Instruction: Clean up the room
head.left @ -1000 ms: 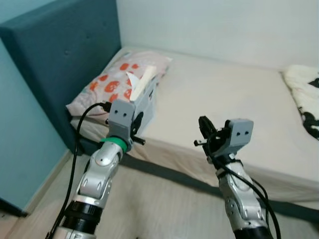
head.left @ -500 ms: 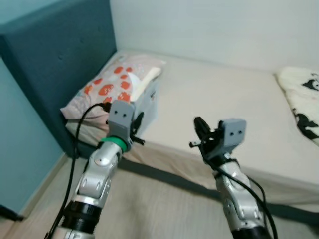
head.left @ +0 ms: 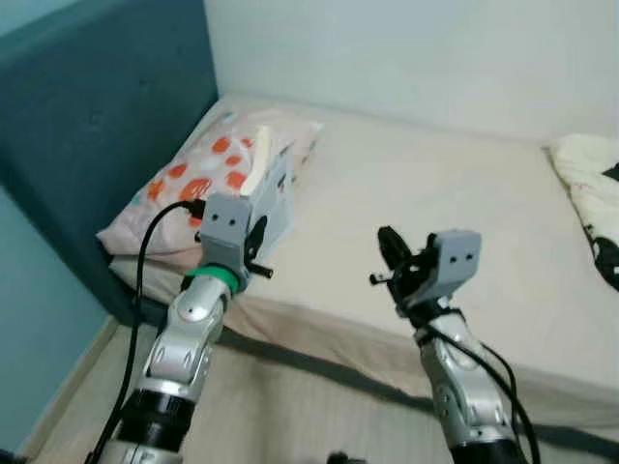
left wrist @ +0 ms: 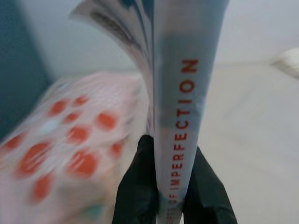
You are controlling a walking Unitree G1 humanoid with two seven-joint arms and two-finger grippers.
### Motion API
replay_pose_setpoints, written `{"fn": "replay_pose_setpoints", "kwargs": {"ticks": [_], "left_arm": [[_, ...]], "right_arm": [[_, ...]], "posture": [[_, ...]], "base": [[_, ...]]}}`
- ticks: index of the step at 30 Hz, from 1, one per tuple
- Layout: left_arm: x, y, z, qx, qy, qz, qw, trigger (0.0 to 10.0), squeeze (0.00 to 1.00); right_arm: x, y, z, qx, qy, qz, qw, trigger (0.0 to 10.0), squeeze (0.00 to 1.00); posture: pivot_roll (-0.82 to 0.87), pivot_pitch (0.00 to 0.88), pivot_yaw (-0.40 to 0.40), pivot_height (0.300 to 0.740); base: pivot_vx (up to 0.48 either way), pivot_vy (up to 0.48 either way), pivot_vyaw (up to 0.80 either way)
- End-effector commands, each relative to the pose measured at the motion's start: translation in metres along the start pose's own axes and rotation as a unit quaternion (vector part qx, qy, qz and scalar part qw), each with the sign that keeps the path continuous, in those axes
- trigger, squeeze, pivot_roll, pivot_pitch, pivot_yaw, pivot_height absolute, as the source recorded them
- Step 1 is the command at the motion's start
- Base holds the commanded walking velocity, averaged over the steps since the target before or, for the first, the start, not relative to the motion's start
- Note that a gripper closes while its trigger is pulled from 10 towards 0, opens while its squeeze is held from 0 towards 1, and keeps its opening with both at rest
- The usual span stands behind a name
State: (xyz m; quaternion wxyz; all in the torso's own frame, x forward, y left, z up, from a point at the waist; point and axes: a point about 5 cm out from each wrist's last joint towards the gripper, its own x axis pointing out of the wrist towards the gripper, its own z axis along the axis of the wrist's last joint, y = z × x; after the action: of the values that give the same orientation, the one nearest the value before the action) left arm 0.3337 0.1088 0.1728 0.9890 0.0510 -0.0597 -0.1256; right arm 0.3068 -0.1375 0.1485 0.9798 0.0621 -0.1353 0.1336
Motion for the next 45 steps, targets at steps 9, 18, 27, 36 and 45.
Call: {"fn": "replay_pose_setpoints", "kwargs": {"ticks": [9, 18, 27, 36, 45], "left_arm": [[-0.001, 0.001, 0.004, 0.008, -0.014, 0.0, 1.0, 10.0, 0.0], [-0.002, -0.006, 0.005, 0.013, -0.021, -0.027, 0.999, 10.0, 0.0], [-0.017, -0.03, -0.003, 0.135, -0.05, -0.129, 0.981, 10.0, 0.0], [-0.011, -0.025, -0.02, 0.22, -0.017, -0.044, 0.974, 10.0, 0.0], [-0.01, -0.01, -0.026, 0.167, 0.003, 0.003, 0.986, 10.0, 0.0]], "right_arm": [[0.0, 0.002, -0.002, 0.004, 0.005, 0.005, 1.0, 10.0, 0.0], [-0.002, 0.001, -0.004, 0.015, 0.009, -0.001, 1.0, 10.0, 0.0], [-0.004, -0.002, -0.01, 0.025, 0.025, -0.016, 0.999, 10.0, 0.0], [-0.005, -0.005, -0.013, 0.034, 0.034, -0.029, 0.998, 10.0, 0.0], [-0.007, -0.006, -0.014, 0.035, 0.038, -0.034, 0.998, 10.0, 0.0]], "posture": [[-0.05, 0.04, 0.034, 0.74], [-0.05, 0.045, 0.036, 0.74], [-0.05, 0.049, 0.036, 0.74], [-0.05, 0.054, 0.035, 0.73], [-0.05, 0.061, 0.038, 0.695]], "base": [[0.427, 0.0, 0.0], [0.208, 0.0, 0.0], [0.0, 0.0, 0.0], [0.0, 0.0, 0.0], [0.0, 0.0, 0.0]]}}
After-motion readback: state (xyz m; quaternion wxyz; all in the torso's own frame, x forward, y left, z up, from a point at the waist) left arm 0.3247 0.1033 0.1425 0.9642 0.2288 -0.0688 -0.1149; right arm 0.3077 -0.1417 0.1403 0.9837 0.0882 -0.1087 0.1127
